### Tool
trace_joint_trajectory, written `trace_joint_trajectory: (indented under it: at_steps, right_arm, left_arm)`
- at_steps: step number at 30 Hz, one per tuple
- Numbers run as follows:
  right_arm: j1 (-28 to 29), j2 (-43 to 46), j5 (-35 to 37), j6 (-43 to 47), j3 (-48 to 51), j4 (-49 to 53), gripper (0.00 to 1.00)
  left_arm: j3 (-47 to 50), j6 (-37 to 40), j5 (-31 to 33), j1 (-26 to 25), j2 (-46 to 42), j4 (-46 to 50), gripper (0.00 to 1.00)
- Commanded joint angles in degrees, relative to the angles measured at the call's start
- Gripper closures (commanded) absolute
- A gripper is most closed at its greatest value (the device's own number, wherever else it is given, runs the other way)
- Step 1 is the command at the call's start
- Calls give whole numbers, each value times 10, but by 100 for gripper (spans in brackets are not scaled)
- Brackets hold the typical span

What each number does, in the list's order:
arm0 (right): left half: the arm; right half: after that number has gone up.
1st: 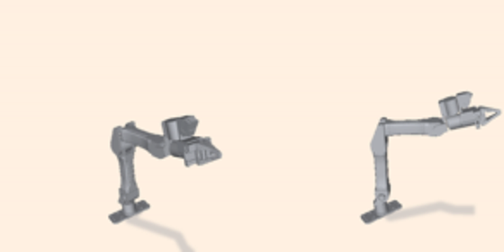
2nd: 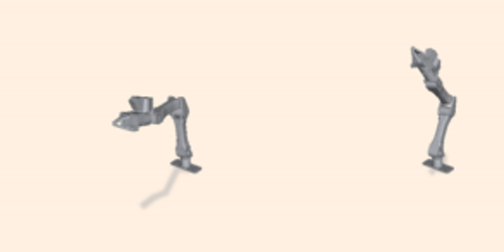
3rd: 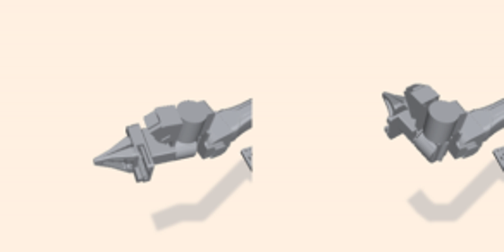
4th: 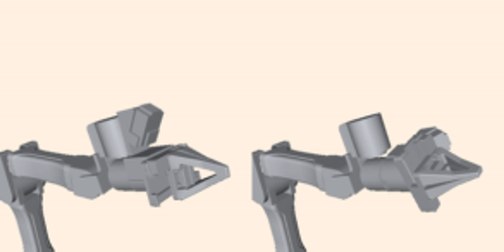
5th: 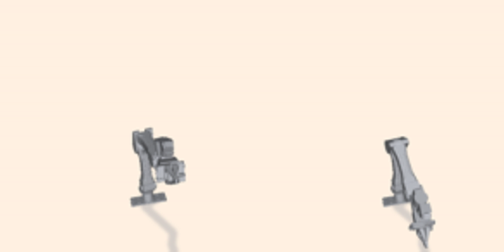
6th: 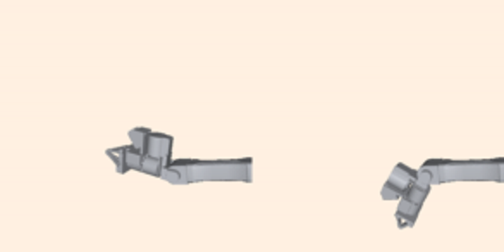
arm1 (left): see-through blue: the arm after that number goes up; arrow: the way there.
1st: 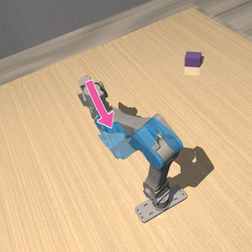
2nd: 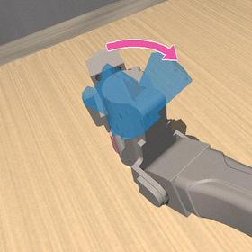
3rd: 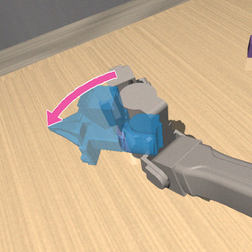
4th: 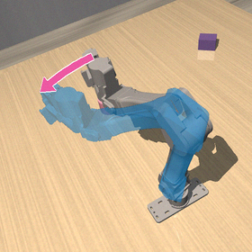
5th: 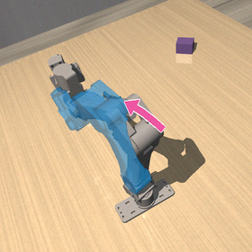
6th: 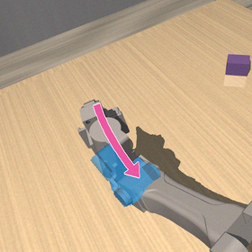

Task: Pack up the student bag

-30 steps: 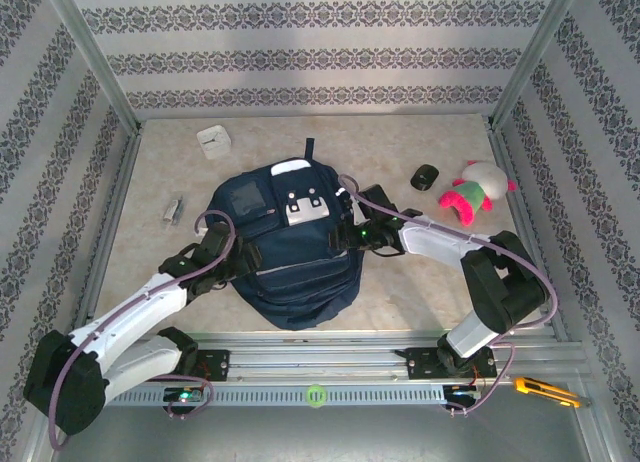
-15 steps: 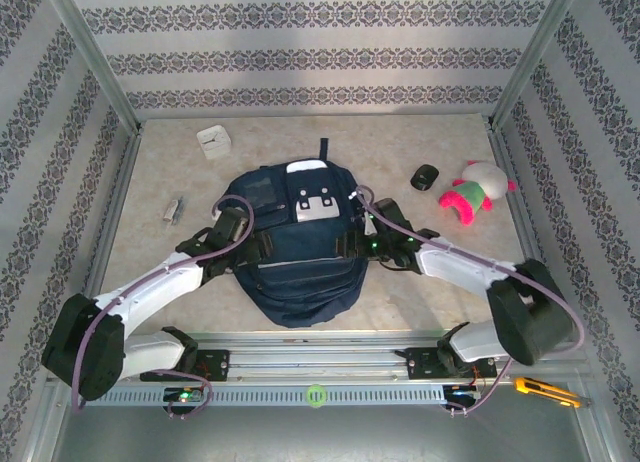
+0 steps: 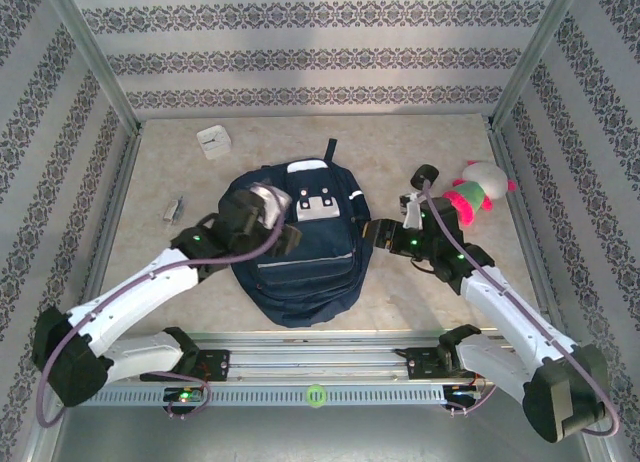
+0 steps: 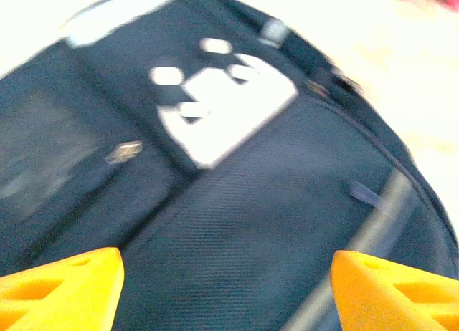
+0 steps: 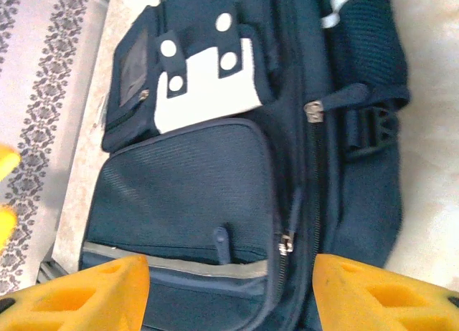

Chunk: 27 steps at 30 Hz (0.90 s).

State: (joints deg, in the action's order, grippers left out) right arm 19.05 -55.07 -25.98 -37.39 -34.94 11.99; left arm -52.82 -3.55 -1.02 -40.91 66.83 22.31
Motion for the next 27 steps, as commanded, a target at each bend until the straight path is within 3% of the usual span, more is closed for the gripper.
trace_joint_trajectory:
  at_steps: [1,8,15,18,22,24,27]
  right_arm:
    - [-22,14,-31,9,12,17,39]
    - [-54,22,-34,22,25,15,39]
    - [-60,23,-39,30,29,11,39]
    - [-62,23,-38,40,29,7,39]
    - [-64,22,-31,67,25,1,40]
    - [-64,23,-31,86,24,-13,40]
    - [-64,18,-55,133,31,-67,40]
  left_arm:
    - [-28,174,-22,-66,56,26,23]
    - [-101,281,23,-145,220,43,16]
    - [-115,320,128,-154,293,-11,15]
    - [-101,317,134,-154,279,-47,42]
    - [-57,296,95,-143,224,-97,88]
    - [-32,296,53,-135,189,-103,97]
    - [4,295,-17,-120,127,-107,100]
